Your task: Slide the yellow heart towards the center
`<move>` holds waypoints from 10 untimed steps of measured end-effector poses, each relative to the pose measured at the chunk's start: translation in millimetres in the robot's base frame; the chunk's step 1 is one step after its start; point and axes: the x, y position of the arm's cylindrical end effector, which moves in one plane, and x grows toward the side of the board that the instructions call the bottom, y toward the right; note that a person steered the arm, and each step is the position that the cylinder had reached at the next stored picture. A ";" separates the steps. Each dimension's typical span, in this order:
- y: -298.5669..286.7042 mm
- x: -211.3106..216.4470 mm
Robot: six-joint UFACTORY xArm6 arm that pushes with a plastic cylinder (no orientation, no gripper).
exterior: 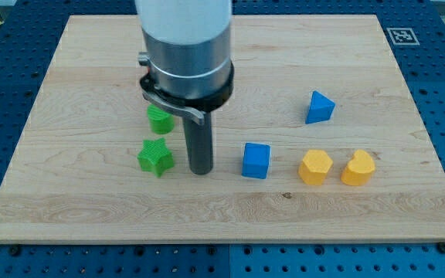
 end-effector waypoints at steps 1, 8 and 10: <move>25.8 7.3; 81.9 -5.0; 140.4 -8.8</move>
